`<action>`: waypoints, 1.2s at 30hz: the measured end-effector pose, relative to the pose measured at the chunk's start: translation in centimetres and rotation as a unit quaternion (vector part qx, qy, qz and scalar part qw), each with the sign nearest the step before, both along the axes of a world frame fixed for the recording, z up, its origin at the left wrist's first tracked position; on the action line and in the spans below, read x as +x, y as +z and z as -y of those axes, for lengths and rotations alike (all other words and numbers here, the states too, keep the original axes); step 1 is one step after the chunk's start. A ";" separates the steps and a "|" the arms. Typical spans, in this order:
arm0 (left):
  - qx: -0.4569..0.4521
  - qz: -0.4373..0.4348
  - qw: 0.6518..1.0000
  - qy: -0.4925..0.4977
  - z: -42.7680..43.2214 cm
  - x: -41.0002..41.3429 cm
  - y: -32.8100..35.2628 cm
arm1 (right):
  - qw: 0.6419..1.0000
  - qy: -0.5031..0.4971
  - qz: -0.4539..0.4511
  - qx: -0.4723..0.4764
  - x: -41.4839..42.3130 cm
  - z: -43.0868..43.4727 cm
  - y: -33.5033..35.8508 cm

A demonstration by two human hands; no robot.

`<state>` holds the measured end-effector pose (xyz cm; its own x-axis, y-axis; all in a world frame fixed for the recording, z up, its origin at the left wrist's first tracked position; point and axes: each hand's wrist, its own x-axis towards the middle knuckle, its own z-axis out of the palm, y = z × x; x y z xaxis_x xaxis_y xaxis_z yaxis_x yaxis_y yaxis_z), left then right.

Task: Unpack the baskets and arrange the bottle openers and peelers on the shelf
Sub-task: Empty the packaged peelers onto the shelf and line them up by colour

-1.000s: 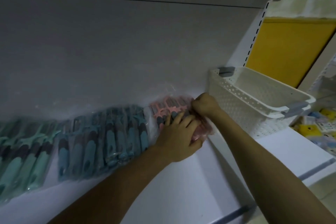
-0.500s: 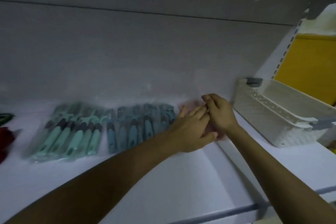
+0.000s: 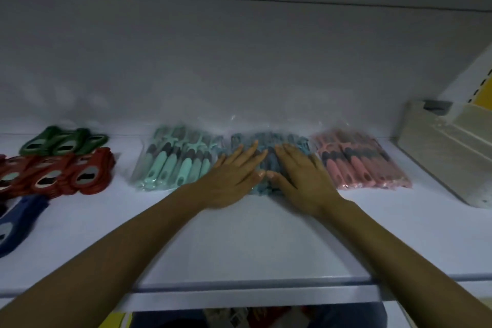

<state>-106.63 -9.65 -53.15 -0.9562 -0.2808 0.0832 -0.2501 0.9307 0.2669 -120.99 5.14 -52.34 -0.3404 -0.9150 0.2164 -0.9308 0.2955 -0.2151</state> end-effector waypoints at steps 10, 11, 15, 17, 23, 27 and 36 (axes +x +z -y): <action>-0.047 -0.001 0.998 -0.049 0.7 -0.5 0.0 | 0.998 0.037 -0.001 -0.041 0.3 0.2 -0.4; -0.054 -0.006 0.997 -0.051 0.5 -0.3 -0.4 | 0.998 0.046 -0.008 -0.046 0.5 0.0 -0.5; -0.062 0.022 0.997 -0.029 0.9 -0.4 -0.5 | 0.998 0.040 -0.030 0.028 0.9 0.5 0.4; -0.051 0.029 0.998 -0.020 0.6 -0.6 0.1 | 0.998 0.017 -0.033 0.047 1.6 1.0 1.2; -0.086 -0.101 0.990 0.055 1.3 4.4 1.5 | 0.997 0.038 -0.029 -0.066 6.5 3.5 4.0; -0.120 -0.110 0.972 0.169 4.1 9.8 1.9 | 0.994 0.093 0.027 -0.056 10.5 6.4 4.0; -0.168 -0.045 0.973 0.154 4.8 12.2 0.3 | 0.990 0.040 -0.102 0.085 8.4 8.4 0.9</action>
